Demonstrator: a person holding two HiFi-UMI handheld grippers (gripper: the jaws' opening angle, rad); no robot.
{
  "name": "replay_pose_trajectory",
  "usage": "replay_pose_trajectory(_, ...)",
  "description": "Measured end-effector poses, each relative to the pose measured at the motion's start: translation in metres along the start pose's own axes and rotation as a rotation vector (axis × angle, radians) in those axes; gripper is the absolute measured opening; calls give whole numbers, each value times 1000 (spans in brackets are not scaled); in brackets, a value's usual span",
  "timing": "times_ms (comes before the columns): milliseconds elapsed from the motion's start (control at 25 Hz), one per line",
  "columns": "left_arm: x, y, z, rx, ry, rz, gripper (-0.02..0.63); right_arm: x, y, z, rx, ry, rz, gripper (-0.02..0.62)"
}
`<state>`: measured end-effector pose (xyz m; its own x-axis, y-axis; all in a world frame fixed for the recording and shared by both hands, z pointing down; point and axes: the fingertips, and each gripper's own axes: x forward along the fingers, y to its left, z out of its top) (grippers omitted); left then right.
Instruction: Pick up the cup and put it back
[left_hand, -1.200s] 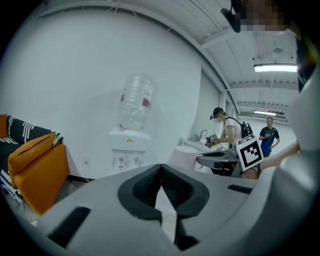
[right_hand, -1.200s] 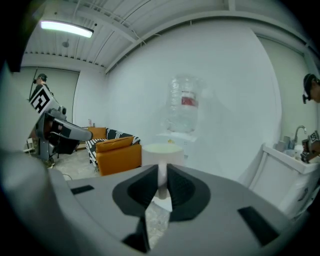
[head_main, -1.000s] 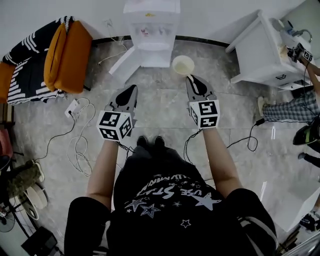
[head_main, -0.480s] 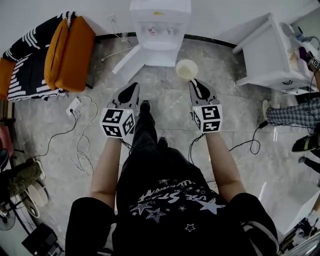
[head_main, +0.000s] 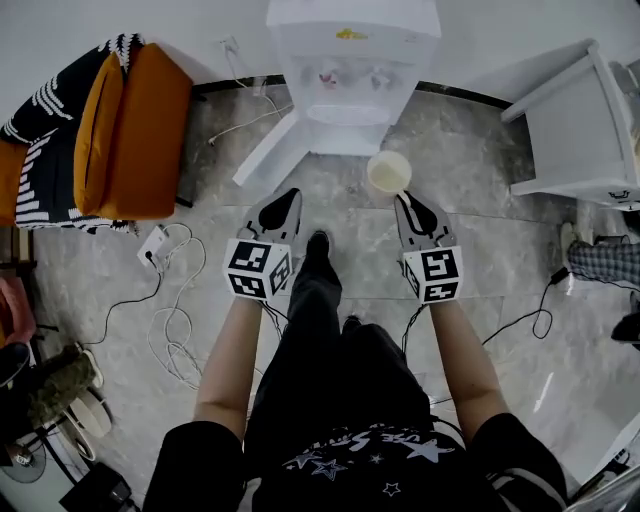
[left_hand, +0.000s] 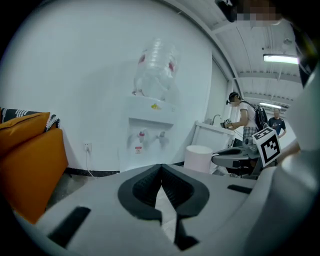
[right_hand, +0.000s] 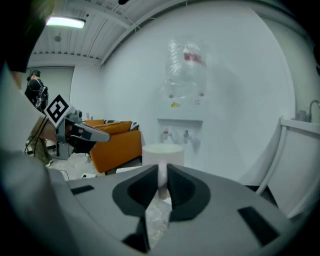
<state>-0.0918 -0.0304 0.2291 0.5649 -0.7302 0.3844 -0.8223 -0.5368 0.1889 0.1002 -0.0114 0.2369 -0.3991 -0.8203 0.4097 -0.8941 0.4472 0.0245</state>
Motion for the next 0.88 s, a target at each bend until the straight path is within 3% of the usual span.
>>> replay_pose_trajectory(240, 84, 79, -109, -38, 17, 6, 9, 118, -8, -109, -1, 16, 16, 48)
replay_pose_trajectory(440, 158, 115, -186, 13, 21, -48, 9, 203, -32, -194, -15, 10, -4, 48)
replay_pose_trajectory(640, 212, 143, -234, 52, -19, -91, 9, 275, -54, -255, -40, -46, -33, 48)
replay_pose_trajectory(880, 250, 175, -262, 102, -60, -74, 9, 343, -78, -300, -36, -72, -56, 48)
